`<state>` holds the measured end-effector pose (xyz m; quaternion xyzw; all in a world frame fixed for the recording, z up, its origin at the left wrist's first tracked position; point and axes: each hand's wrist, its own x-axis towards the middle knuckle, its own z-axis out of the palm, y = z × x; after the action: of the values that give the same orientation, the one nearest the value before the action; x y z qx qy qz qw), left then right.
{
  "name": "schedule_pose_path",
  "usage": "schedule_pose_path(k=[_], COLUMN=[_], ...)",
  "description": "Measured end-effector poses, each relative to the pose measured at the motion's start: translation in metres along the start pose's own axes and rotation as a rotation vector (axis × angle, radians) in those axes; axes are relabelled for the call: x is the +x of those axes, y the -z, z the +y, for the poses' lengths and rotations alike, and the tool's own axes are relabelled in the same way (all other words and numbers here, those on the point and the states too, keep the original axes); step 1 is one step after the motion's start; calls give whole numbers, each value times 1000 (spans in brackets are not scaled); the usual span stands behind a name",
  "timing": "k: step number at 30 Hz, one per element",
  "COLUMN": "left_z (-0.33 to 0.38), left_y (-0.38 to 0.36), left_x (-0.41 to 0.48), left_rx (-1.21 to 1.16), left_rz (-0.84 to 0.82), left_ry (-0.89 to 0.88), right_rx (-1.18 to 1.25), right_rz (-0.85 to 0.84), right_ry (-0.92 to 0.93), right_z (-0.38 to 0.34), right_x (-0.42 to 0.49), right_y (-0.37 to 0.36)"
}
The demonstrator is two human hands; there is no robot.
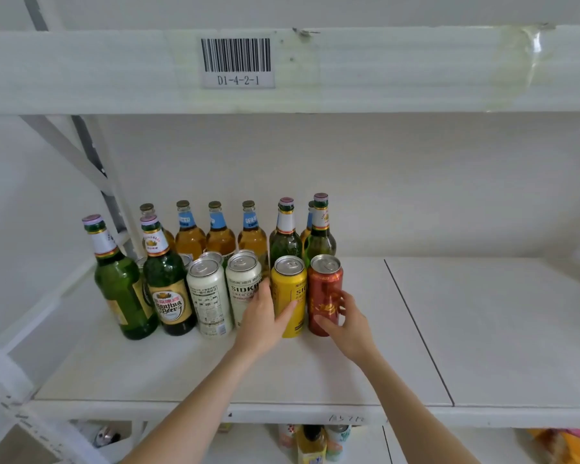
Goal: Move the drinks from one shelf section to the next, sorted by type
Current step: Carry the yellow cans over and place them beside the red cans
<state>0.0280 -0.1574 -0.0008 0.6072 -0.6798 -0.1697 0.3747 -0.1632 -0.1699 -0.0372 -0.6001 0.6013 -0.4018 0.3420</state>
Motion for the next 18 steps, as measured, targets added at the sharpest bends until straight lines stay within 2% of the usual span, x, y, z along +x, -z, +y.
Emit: schedule_pose_path(k=[10,18], left_z=[-2,-2], left_y=[-22,-26], left_x=[18,11], left_rx=[-351,-414], left_rz=[25,48], left_ry=[165,147], right_rx=[213,334], right_rz=[-83,-102], right_ry=[-20,-53], right_z=[1,-2], right_x=[27,14], right_y=[9,19])
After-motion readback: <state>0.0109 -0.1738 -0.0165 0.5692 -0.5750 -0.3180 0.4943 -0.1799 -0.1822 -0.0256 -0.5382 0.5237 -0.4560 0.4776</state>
